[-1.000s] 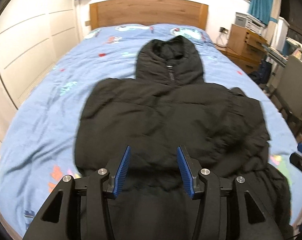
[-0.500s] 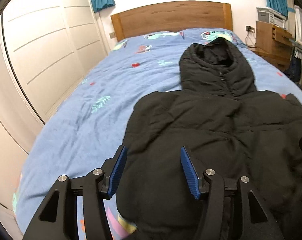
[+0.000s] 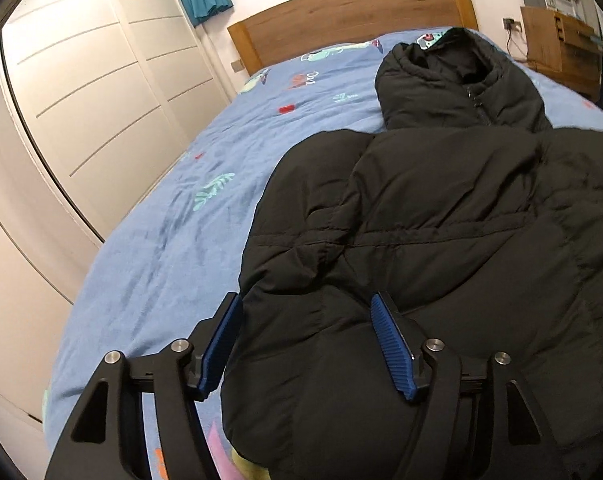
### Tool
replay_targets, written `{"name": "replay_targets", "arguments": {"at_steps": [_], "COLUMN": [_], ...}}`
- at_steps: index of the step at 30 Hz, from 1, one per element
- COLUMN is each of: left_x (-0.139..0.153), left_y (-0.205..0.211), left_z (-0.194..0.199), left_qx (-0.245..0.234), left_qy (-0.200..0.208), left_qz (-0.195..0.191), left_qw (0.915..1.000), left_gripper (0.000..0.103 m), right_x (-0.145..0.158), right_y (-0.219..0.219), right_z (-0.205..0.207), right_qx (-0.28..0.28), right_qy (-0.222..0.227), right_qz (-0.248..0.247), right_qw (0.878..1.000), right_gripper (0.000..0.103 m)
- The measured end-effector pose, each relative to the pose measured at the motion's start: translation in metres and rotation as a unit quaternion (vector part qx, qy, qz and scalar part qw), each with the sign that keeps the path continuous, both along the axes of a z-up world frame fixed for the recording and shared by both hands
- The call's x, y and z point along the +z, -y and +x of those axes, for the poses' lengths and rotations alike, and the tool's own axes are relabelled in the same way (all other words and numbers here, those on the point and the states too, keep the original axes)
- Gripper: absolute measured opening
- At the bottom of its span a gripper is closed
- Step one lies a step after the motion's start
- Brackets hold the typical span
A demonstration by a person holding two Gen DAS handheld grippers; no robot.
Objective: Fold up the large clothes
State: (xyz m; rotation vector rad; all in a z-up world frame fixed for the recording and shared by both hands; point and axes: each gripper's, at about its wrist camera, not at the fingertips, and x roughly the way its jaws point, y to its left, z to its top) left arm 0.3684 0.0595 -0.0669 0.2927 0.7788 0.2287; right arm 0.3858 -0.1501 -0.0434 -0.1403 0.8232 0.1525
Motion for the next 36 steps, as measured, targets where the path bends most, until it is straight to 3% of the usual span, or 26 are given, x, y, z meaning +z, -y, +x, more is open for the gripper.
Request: {"name": "replay_targets", "arguments": {"at_steps": [13,19,27,31,36], "left_x": [0.001,0.023,0.032,0.019,-0.007], "left_y": [-0.019,-0.031,-0.032,-0.03,-0.037], "left_z": [-0.013,-0.022,0.013,0.032,0.03], "left_qx": [0.01,0.022,0.03,0.027,0.019], "left_qy": [-0.008,0.02,0.028,0.007,-0.028], "left_qz": [0.015,0.015,-0.046,-0.071,-0.075], "left_qw": [0.9998,0.9994,0.9981,0.9971,0.9966], "left_gripper": [0.076,0.076,0.076,0.077,0.08], "right_x": [-0.003,0.014,0.029,0.015,-0.007], "right_y": [0.021,0.018,-0.028,-0.049,-0.034], "right_z": [-0.015,-0.02,0.006,0.032,0.048], "right_qx": [-0.003,-0.01,0.03,0.041,0.046], "right_qy": [-0.008,0.001,0.026,0.023,0.002], "right_qz": [-0.003,-0.016,-0.002,0.001,-0.006], "right_qw": [1.0,1.0,0.999,0.999,0.999], "right_gripper": [0.055,0.055,0.055,0.055,0.055]}}
